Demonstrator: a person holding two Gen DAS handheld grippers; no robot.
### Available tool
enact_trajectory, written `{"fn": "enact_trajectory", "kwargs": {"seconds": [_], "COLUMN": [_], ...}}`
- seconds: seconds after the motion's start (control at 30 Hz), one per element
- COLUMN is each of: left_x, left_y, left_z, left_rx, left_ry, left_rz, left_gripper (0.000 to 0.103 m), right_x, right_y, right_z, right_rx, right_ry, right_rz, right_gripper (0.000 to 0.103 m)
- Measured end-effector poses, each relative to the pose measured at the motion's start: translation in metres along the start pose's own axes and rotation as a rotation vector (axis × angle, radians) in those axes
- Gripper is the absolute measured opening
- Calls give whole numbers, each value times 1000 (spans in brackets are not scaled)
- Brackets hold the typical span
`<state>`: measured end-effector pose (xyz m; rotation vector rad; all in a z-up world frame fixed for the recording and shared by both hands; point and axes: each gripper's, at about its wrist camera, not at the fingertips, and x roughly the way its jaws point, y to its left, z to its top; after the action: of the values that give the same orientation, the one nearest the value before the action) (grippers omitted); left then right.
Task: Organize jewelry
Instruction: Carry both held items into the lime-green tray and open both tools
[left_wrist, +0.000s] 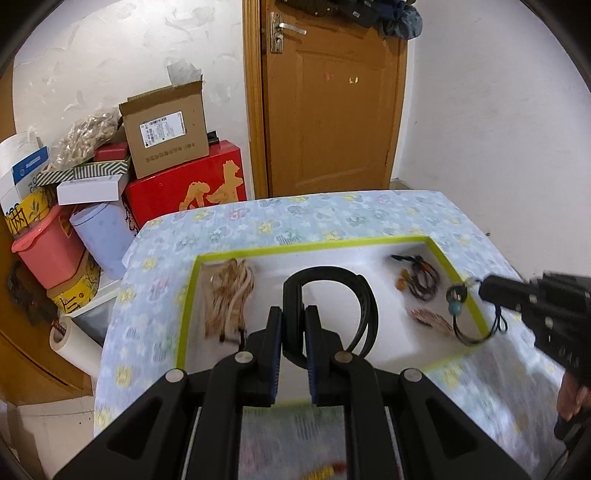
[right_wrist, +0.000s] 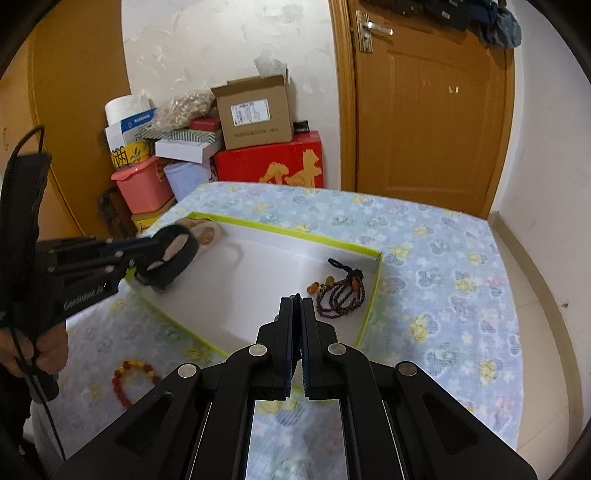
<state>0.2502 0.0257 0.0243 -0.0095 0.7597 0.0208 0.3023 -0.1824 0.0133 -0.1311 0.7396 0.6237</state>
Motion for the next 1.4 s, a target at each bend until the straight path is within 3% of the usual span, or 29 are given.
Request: {"fn": "enact_trajectory", "kwargs": {"seconds": [0.23,0.67,0.8,0.87,1.03,1.2,1.4], "left_x": [40,84,90,94,95,85,54], "left_y": [-4,-1,1,2,1,0,-1], "left_z": [15,16,15,15,15,17,18], "left_rx": [4,-14,-22,-24,-27,-30,-48], "left_ry": [40,109,119,126,127,104,64], "left_rz": [23,42,54,63,66,46,23], "left_gripper": [12,13,13,13,14,21,22], "right_x": [30,41,43,42,40,31,11], "right_y": [-8,-11,-11,-12,-11,-8,-5], "right_z": [-10,-19,-20,-20,-20,-21,-23], "right_rx": [12,5,6,7,7,8,12], "right_ry": [71,128,131,129,119,103,74], "right_rz": [8,0,-6,0,4,5,-1], "right_gripper": [3,4,18,20,27,27,27]}}
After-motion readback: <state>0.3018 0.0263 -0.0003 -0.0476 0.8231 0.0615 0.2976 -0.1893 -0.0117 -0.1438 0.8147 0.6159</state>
